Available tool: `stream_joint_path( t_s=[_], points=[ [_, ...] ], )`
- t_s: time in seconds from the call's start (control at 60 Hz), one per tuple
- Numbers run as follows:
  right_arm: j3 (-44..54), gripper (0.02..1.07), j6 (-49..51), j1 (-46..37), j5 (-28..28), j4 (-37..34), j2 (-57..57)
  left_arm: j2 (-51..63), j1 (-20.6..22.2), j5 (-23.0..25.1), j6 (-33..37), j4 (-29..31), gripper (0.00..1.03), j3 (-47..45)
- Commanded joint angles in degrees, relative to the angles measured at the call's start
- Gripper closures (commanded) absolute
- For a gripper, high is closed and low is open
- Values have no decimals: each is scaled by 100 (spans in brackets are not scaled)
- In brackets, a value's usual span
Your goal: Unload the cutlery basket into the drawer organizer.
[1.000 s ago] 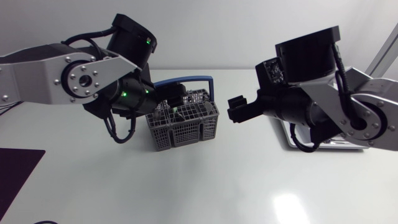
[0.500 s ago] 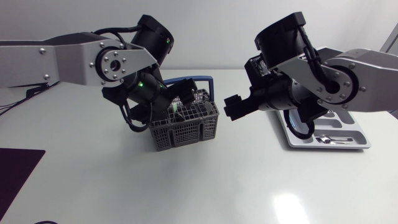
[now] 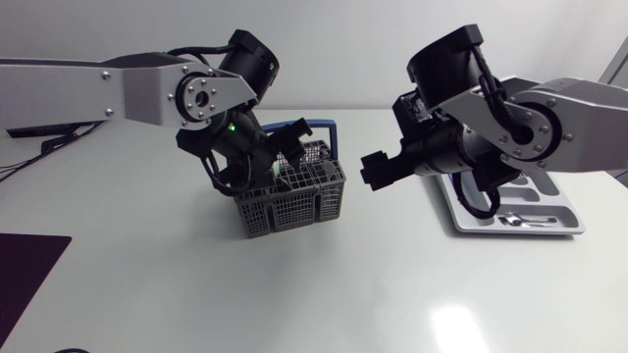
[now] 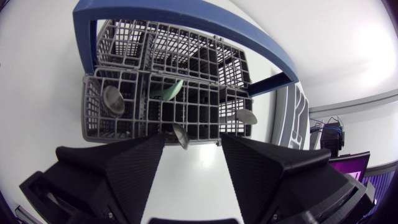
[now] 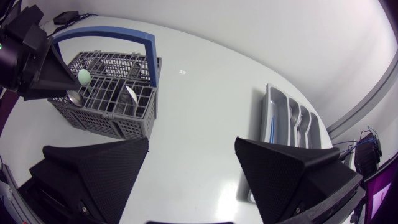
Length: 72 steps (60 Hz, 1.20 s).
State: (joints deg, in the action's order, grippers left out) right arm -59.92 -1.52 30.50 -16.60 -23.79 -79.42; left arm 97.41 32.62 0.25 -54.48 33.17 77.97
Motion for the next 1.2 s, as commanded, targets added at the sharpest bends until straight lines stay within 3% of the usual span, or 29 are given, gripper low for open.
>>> stream_joint_path(
  t_s=[0.0,0.3,0.367,0.6,0.917,1.033,1.183],
  points=[
    [174,7,-147,-62,-45,-29,-83,191,-37,133,-204,49,48,157],
    [288,7,-147,-97,-45,-29,-30,297,-19,309,-247,49,49,174],
    [314,7,-147,-97,-45,-38,-21,323,-37,300,-283,49,63,174],
    [358,7,-165,-97,-45,-29,-12,437,-45,282,-318,58,76,183],
    [420,7,-173,-79,-45,-20,23,428,-72,151,-318,58,85,121],
    [446,7,-173,-71,-45,-3,23,411,-63,-8,-309,67,98,113],
    [481,7,-173,-53,-45,6,23,411,-19,-16,-318,76,98,104]
  ],
)
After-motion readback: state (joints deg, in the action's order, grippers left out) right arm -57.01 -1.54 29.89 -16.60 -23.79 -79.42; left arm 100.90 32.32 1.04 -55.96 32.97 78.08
